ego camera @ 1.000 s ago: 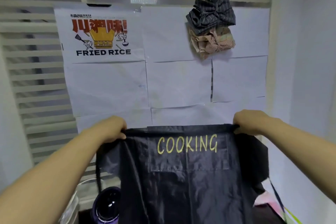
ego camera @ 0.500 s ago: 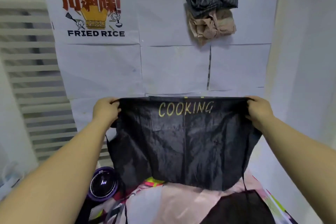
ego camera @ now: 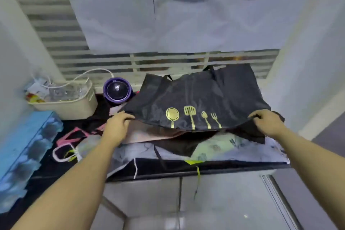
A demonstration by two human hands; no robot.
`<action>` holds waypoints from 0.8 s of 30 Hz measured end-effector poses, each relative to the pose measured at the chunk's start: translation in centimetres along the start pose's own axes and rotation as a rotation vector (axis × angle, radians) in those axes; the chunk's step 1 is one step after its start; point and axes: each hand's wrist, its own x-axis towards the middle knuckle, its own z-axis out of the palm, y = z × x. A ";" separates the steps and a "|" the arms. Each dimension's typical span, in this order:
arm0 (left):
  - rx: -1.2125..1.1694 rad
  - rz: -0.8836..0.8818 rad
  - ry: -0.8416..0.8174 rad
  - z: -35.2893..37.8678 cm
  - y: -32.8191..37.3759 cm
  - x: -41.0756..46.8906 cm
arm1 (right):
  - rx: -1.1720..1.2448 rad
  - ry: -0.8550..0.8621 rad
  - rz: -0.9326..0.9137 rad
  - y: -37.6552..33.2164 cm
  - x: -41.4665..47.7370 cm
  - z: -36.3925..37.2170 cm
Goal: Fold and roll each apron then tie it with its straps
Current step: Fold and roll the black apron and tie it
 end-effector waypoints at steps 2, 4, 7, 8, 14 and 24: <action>0.051 -0.025 -0.156 1.3 -0.9 -1.7 | -0.130 -0.178 -0.006 1.2 -1.1 1.2; 0.122 -0.064 -0.300 2.5 -1.7 -3.3 | -0.200 -0.242 0.012 2.1 -2.1 2.3; 0.159 -0.120 -0.432 3.9 -3.1 -4.7 | -0.309 -0.330 0.038 4.1 -2.8 4.0; 0.161 -0.140 -0.454 4.4 -3.6 -5.0 | -0.355 -0.356 0.058 4.9 -2.8 4.6; 0.334 -0.040 -0.095 4.5 -2.8 -4.8 | -0.598 0.167 0.000 5.2 -3.6 3.8; 0.397 -0.078 -0.639 0.9 -0.3 -3.1 | -0.758 -0.569 0.088 3.8 -4.1 -0.8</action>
